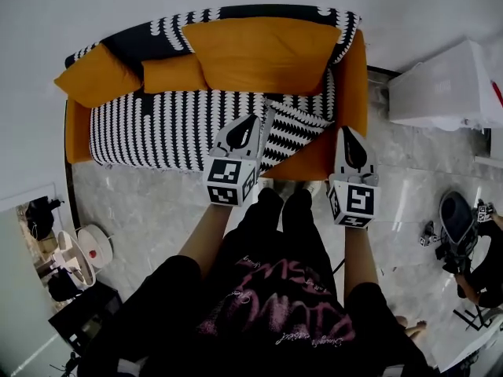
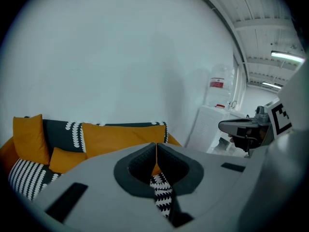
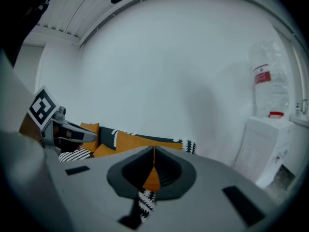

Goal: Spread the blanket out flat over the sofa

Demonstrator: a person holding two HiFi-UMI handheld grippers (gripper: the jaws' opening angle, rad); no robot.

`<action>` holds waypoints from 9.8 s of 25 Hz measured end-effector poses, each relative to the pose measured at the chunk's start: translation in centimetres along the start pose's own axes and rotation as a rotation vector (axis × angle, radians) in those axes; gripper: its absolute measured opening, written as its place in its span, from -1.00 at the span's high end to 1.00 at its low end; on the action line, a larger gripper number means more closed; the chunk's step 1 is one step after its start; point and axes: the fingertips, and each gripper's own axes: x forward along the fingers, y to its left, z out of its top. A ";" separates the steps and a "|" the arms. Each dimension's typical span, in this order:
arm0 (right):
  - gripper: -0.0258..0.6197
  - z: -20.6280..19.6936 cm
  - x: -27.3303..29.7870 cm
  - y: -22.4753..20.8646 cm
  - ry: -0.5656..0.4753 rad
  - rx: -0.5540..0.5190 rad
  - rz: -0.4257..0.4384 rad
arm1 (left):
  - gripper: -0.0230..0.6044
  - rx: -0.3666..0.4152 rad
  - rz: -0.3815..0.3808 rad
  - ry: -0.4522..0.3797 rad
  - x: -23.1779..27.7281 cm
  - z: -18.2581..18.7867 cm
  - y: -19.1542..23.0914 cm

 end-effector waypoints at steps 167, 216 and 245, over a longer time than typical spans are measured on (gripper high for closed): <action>0.85 -32.1 -18.2 -5.9 0.097 0.462 -0.531 | 0.84 0.666 -0.560 0.459 13.4 -28.9 -17.5; 0.85 -47.4 -30.9 -7.8 0.146 0.708 -0.807 | 0.84 0.868 -0.764 0.666 13.9 -48.9 -33.1; 0.85 -47.4 -31.9 -7.2 0.152 0.708 -0.851 | 0.69 0.852 -0.983 0.720 8.8 -52.9 -38.2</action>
